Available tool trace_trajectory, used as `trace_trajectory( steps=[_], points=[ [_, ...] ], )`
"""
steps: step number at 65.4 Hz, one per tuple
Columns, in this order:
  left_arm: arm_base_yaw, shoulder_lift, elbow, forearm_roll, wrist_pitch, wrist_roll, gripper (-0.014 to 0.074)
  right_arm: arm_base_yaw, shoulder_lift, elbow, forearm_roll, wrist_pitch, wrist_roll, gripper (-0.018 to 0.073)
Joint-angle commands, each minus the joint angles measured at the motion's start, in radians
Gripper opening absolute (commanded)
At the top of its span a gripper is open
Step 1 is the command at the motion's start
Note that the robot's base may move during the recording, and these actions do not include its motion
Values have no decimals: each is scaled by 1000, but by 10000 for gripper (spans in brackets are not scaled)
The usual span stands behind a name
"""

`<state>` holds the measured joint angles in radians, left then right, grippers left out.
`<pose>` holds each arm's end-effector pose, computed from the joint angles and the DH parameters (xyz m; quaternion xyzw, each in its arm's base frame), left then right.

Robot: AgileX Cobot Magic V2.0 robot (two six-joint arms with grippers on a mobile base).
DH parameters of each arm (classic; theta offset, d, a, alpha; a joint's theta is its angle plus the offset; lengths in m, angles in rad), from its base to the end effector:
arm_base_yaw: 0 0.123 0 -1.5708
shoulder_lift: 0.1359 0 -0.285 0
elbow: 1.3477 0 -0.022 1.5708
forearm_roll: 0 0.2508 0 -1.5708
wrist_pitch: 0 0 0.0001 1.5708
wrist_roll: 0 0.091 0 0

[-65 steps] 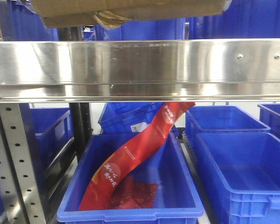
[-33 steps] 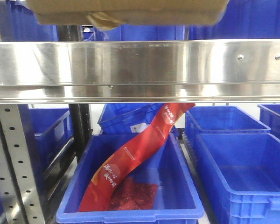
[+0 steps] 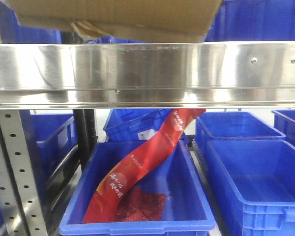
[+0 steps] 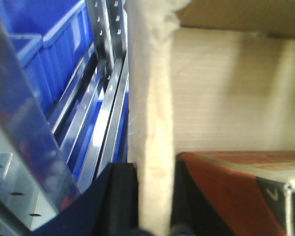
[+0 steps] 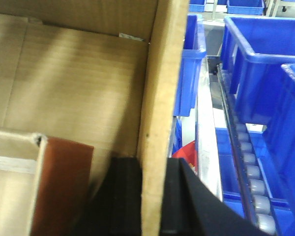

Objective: Stack two boxes on right shelf middle
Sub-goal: 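Lower the held boxes onto the shelf above the steel rail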

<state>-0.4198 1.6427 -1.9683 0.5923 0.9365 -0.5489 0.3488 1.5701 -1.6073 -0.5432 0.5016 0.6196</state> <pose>0.3394 -0.1067 0.4885 -0.0212 0.8287 0.0340 0.5582 0.3539 0.1046 0.4310 -0.0134 0.8060 0.0406 0.5904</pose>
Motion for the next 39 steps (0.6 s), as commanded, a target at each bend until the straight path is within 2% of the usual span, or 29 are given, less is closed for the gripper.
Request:
trace_trajectory(
  steps=[1,15,17,22,25,35,39],
  points=[
    [-4,18,-11,-21,-90,-5,-111,-6,5,-8,-14,-36,-8,-151],
    [12,67,-11,-30,-99,-5,-111,-16,7,-8,-26,-25,-8,-151],
    [18,67,-11,-33,-108,-5,-111,-24,7,-8,-26,-32,14,-151],
    [32,74,-11,-60,-143,-5,-111,-41,14,-8,-26,-37,159,-151],
    [44,75,-11,-77,-163,-5,-111,-56,23,-8,-26,-35,209,-151],
    [80,84,-11,-141,-170,-5,-105,-63,35,-8,-26,-42,209,-151],
    [87,90,-11,-158,-165,-3,-50,-63,35,-8,-26,-47,209,-151]
  ],
)
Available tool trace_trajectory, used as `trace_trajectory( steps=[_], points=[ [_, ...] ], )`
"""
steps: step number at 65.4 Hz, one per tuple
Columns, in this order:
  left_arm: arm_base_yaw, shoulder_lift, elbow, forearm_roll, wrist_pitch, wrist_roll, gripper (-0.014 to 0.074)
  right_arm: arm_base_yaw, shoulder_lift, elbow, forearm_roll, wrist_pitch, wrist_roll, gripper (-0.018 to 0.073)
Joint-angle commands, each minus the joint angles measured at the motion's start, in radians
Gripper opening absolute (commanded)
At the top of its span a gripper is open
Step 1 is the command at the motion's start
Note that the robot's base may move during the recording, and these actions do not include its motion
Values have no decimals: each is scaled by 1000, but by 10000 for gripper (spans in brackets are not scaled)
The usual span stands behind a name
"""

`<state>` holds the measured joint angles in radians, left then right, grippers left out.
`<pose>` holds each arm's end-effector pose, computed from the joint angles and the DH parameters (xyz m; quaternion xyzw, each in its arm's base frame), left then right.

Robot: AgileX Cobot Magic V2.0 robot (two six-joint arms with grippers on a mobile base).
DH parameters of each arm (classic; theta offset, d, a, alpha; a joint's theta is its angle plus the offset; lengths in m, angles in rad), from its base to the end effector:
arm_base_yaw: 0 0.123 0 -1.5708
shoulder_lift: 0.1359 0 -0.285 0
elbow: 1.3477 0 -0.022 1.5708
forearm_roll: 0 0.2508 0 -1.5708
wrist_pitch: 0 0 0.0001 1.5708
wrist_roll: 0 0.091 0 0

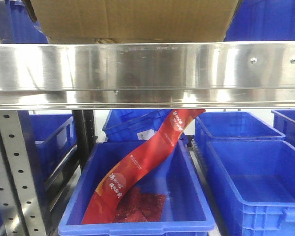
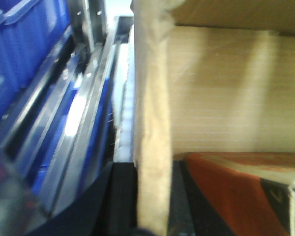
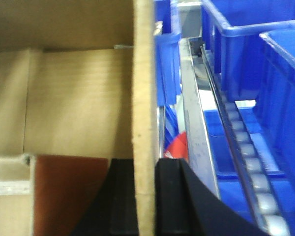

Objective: Stack two boxes on right shelf middle
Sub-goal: 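Lower the held boxes onto the shelf above the steel rail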

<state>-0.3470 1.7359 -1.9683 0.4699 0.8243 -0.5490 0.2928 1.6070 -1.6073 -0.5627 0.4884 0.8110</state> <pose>0.3799 -0.1052 0.4577 -0.0354 0.8383 -0.0090 0.5440 0.3703 0.0878 0.4186 0.0771 0.8082 0.0703 0.5796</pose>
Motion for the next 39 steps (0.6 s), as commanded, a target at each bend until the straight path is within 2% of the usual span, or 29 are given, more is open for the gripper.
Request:
trace_trajectory(
  steps=[1,7,10,14,17,23,28,32,39],
  points=[
    [14,0,-11,-40,-53,-3,-22,-7,-2,-8,-7,-35,18,-151],
    [14,5,-11,-40,-55,-3,155,-7,-2,-8,-7,-34,18,-149],
    [14,7,-11,-40,-55,-3,236,-7,-2,-8,-7,-29,18,-115],
    [14,7,-11,-40,-55,-3,331,-7,2,-8,-7,-22,18,-23],
    [14,7,-11,-40,-55,-3,372,-7,7,-8,-7,-11,18,92],
    [14,7,-11,-40,-57,-3,403,-7,14,-8,-7,9,18,312],
    [14,7,-11,-40,-57,-3,403,-7,14,-8,-7,11,18,427],
    [14,7,-11,-40,-57,-3,403,-7,14,-8,-7,6,18,469],
    [14,7,-11,-40,-57,-3,403,-7,11,-8,-7,6,18,465]
  ],
)
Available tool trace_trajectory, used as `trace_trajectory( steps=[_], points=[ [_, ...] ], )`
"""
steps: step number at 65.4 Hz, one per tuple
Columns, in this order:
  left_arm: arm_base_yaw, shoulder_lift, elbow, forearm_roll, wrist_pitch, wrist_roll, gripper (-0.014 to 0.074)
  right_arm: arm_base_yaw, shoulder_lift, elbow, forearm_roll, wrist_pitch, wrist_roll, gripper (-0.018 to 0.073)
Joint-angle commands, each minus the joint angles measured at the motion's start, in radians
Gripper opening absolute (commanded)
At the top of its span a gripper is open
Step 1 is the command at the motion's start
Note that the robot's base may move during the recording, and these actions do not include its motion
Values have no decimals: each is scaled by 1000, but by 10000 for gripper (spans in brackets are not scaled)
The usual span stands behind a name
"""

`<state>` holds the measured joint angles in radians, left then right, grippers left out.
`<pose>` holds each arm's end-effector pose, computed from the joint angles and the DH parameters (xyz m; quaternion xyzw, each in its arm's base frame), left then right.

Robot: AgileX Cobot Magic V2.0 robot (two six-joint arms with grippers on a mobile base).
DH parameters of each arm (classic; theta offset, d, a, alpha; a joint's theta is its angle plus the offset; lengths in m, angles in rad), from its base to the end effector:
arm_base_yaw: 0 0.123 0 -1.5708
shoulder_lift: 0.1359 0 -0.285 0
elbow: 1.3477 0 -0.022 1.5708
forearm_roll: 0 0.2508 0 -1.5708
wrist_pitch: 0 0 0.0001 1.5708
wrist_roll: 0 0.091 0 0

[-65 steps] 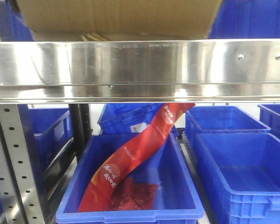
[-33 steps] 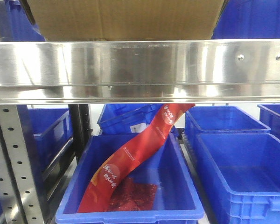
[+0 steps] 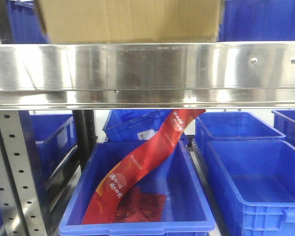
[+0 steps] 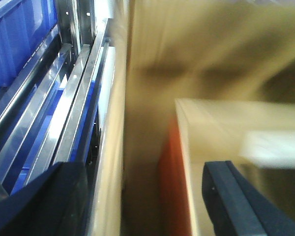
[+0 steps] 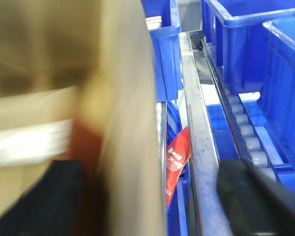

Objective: Stack two boxes on right shelf middle
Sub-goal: 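Lower the held boxes onto the shelf above the steel rail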

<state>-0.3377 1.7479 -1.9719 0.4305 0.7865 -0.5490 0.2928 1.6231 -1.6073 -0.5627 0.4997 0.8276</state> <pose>0.3852 -0.1068 0.4558 -0.0382 0.8346 -0.0307 0.5486 0.3745 0.0886 0.4116 0.0852 0.8146 0.0696 0.5695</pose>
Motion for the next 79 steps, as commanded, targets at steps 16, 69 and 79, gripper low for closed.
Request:
trace_trajectory(
  steps=[16,69,79],
  points=[
    [5,-4,-7,-2,7,-3,342,-7,-17,-8,-7,41,1,393],
    [-1,-322,499,-411,-365,384,-91,-98,-354,445,167,-284,-262,-164],
    [4,-474,759,-431,-554,383,-91,-189,-447,604,236,-391,-260,-164]
  ],
)
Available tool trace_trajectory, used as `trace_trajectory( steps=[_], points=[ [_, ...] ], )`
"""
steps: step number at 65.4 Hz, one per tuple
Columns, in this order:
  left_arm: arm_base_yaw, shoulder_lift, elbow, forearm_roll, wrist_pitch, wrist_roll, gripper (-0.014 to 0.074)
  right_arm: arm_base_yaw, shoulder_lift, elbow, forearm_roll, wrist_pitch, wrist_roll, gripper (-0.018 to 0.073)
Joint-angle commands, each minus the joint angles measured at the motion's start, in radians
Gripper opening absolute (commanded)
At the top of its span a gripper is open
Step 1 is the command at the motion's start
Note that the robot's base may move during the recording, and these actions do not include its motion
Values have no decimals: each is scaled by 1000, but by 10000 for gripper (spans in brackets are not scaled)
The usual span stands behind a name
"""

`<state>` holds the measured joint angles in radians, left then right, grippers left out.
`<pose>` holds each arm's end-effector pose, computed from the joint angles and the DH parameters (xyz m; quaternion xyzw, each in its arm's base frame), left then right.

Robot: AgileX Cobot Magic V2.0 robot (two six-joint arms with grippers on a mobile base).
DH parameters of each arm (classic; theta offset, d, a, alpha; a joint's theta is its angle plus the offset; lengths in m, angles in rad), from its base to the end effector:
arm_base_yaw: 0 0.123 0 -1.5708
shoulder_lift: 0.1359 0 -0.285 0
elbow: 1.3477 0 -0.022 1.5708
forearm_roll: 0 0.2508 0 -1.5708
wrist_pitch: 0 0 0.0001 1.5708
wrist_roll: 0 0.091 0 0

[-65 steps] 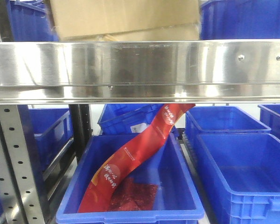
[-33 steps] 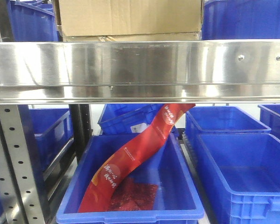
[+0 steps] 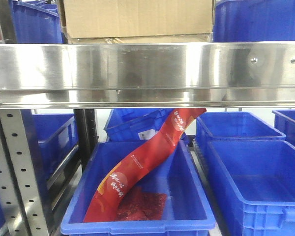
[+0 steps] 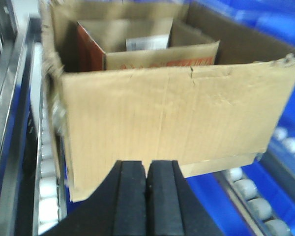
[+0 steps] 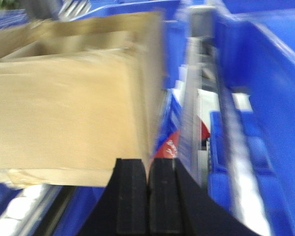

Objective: Stack two boxes on right shelf middle
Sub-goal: 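Lower the held boxes onto the shelf above the steel rail, then open both grippers and pull them back from the boxes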

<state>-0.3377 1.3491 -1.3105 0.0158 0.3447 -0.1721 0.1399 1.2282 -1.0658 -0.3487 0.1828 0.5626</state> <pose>0.2946 -0.1029 0.4145 0.0708 0.8005 -0.1437 0.5775 0.2793 0.0336 0.3827 0.0504 0.7871 0.0856 0.6087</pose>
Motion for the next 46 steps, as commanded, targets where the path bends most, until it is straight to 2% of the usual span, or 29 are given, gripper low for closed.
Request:
trace_trajectory(
  steps=[1,10,24,32,46],
  points=[
    [6,-88,127,-16,-124,6,-91,-42,-61,74,22,-79,5,-164],
    [47,-225,317,-39,-200,6,-91,-109,-185,203,22,-95,5,-164],
    [169,-449,567,-39,-270,6,-92,-237,-354,396,-10,-176,5,-164],
    [204,-572,650,-39,-250,6,-92,-246,-442,440,-10,-143,5,-164],
    [204,-707,700,-39,-257,6,-92,-246,-536,440,-10,-162,5,-164]
  ],
)
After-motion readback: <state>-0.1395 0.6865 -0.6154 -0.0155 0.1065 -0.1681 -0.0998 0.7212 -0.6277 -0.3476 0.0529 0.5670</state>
